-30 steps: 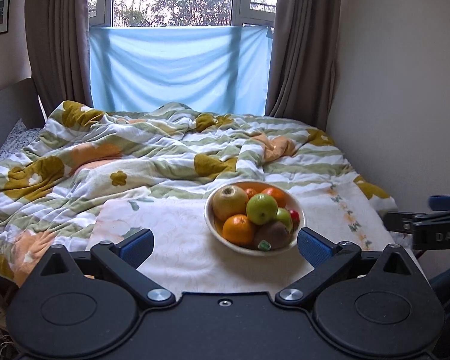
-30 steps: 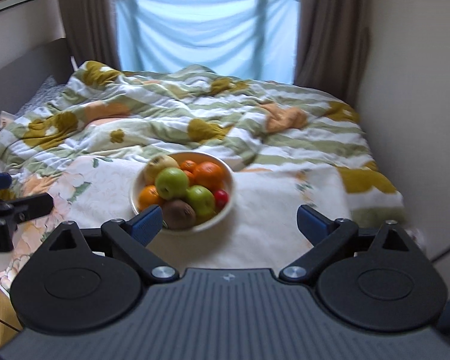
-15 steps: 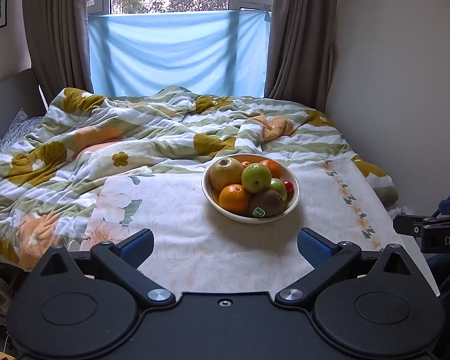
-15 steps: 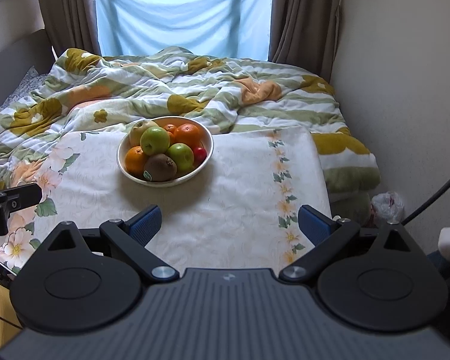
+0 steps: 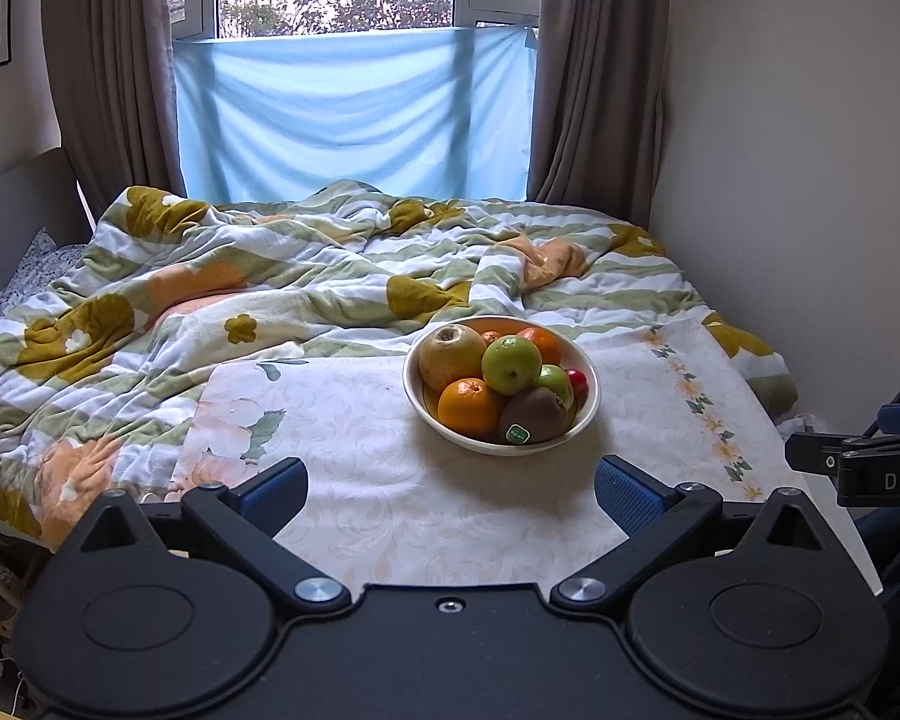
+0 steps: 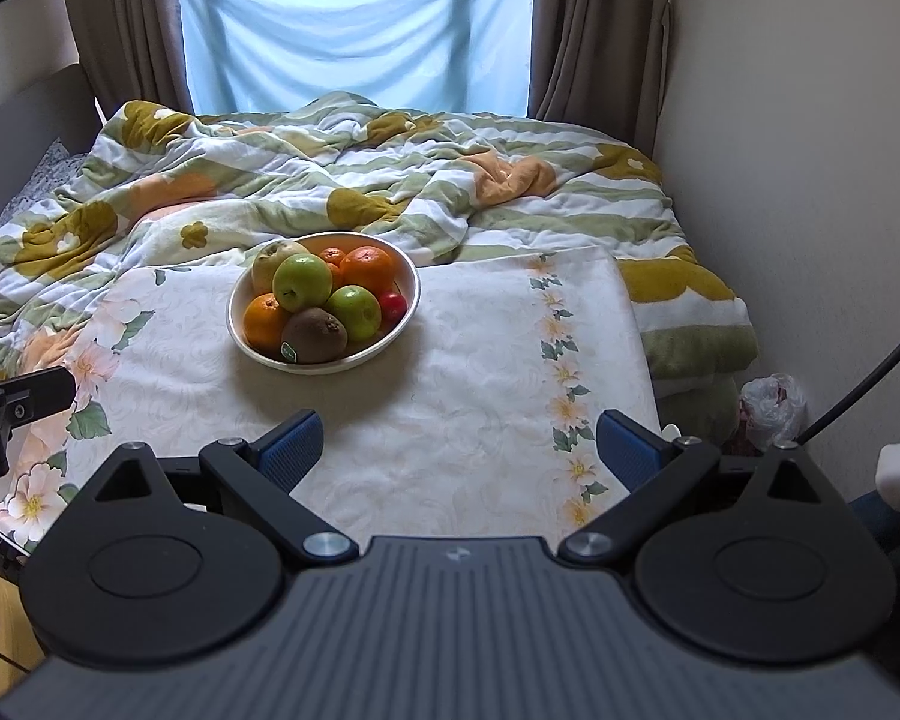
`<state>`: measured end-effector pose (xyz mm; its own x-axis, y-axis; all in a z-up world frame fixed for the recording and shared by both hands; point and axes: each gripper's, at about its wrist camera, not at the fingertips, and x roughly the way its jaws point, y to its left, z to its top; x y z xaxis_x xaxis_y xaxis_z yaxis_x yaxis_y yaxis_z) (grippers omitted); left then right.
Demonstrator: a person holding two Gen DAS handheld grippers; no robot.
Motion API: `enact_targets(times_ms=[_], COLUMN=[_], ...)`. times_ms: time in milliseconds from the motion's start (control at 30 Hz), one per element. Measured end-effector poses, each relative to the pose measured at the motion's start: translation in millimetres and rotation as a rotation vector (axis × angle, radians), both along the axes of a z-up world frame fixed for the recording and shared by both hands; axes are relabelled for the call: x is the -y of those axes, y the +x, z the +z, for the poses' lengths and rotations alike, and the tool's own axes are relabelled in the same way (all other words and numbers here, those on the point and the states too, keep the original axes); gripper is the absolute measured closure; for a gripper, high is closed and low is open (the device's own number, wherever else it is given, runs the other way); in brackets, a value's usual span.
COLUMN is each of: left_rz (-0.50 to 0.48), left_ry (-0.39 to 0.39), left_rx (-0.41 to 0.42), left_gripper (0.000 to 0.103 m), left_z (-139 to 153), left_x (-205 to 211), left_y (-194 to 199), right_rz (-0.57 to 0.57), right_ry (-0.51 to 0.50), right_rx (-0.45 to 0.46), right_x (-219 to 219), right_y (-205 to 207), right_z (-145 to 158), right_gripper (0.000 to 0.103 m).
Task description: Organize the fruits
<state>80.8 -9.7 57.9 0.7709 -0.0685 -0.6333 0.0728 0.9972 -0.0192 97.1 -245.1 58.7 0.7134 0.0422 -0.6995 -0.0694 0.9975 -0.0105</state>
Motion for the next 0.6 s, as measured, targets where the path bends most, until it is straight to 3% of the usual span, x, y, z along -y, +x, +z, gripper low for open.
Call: enact_targets(times_ms=[600], left_rz=[-0.002], left_ry=[0.004], left_rx=[-0.002], left_gripper=[0.0], left_z=[-1.0], left_x=[-3.4], left_y=[2.5], right_rz=[-0.006], right_ry=[0.003], right_rx=[-0.012], right_x=[2.2], right_y=[1.7], right_z=[-3.8], right_gripper=[0.0])
